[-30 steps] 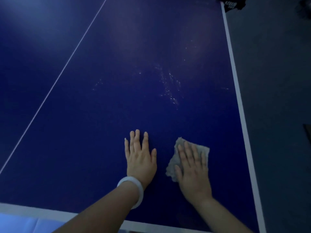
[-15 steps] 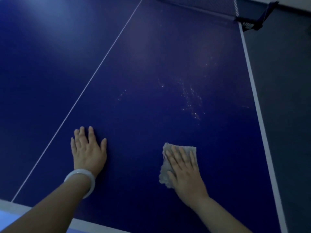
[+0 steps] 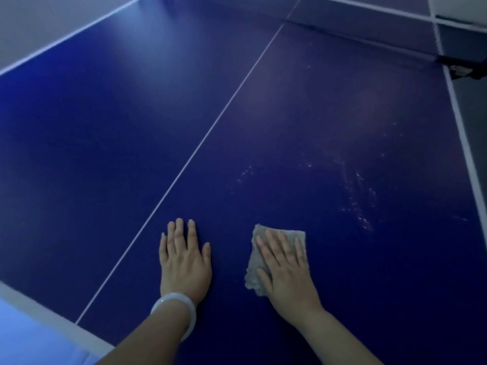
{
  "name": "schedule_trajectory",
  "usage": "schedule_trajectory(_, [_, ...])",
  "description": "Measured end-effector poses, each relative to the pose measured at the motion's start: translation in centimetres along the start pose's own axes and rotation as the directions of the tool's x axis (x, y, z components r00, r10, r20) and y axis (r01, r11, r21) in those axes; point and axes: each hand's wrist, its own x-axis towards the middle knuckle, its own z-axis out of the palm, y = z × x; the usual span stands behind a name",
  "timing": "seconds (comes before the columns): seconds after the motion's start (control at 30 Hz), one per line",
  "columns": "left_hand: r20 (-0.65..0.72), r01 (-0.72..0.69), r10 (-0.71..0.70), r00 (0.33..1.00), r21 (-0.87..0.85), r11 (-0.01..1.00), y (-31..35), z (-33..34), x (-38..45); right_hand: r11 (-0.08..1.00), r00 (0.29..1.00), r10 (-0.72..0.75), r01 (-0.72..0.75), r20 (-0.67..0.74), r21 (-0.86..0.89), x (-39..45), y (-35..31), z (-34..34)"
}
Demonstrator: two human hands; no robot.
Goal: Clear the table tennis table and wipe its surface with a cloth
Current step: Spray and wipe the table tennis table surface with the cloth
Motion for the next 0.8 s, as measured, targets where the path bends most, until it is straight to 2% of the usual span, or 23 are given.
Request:
schedule_trajectory(0.03, [-0.002,-0.003,0.003,1.000,0.002,1.000,-0.1,0.0,0.0,0.998,0.998,-0.057,0.058,0.025,-0.018,0.6,0.4,-0.2])
schedule_trajectory(0.07, [-0.005,-0.006,0.006,1.000,0.007,1.000,-0.1,0.0,0.1,0.999,0.999,-0.028,0.029,0.021,-0.016,0.8,1.3,-0.3])
schedule_trajectory(0.13, [-0.009,-0.012,0.012,1.000,0.013,1.000,-0.1,0.1,0.0,0.973,0.972,0.230,-0.229,-0.054,0.017,-0.1,4.0,-0.4])
schedule_trajectory(0.2, [-0.012,-0.012,0.012,1.000,0.014,1.000,-0.1,0.1,0.0,0.842,0.835,0.537,-0.539,-0.118,0.017,-1.4,5.3,-0.4])
schedule_trajectory(0.23, [-0.009,-0.008,0.008,1.000,0.021,1.000,0.0,0.0,0.0,0.766,0.759,0.640,-0.643,-0.120,0.022,-1.5,5.0,-0.4])
schedule_trajectory(0.27, [0.001,-0.005,0.005,1.000,0.030,1.000,0.1,-0.1,0.0,0.719,0.712,0.693,-0.694,-0.112,0.037,-1.1,3.9,-0.3])
schedule_trajectory(0.3, [0.012,-0.007,0.007,1.000,0.033,0.999,0.2,-0.3,0.1,0.731,0.724,0.680,-0.681,-0.118,0.038,-0.4,2.5,-0.1])
schedule_trajectory(0.33, [0.018,-0.014,0.013,1.000,0.033,0.999,0.2,-0.4,0.1,0.795,0.785,0.603,-0.607,-0.144,0.018,0.7,1.0,0.1])
schedule_trajectory(0.4, [0.023,-0.028,0.027,0.999,0.035,0.999,0.1,-0.4,0.1,0.940,0.932,0.330,-0.339,-0.148,-0.039,3.7,-1.8,0.4])
schedule_trajectory(0.47, [0.026,-0.030,0.029,0.999,0.033,0.999,0.0,-0.4,0.1,0.995,0.993,0.063,-0.071,-0.098,-0.077,7.5,-4.0,0.1])
schedule_trajectory(0.57, [0.024,-0.033,0.033,0.999,0.023,0.999,0.0,-0.4,0.1,0.965,0.974,-0.225,0.222,-0.005,-0.140,13.5,-6.6,-0.4])
schedule_trajectory(0.67, [0.017,-0.036,0.036,0.999,0.023,0.999,0.0,-0.4,0.1,0.882,0.897,-0.432,0.442,0.098,-0.161,18.1,-9.1,-0.9])
schedule_trajectory(0.73, [0.020,-0.031,0.031,0.999,0.014,0.999,0.0,-0.4,0.1,0.855,0.864,-0.483,0.501,0.146,-0.138,20.0,-9.5,-1.4])
schedule_trajectory(0.8, [0.021,-0.032,0.031,0.999,0.011,0.999,0.1,-0.4,0.1,0.890,0.901,-0.412,0.430,0.136,-0.150,21.0,-8.1,-1.8])
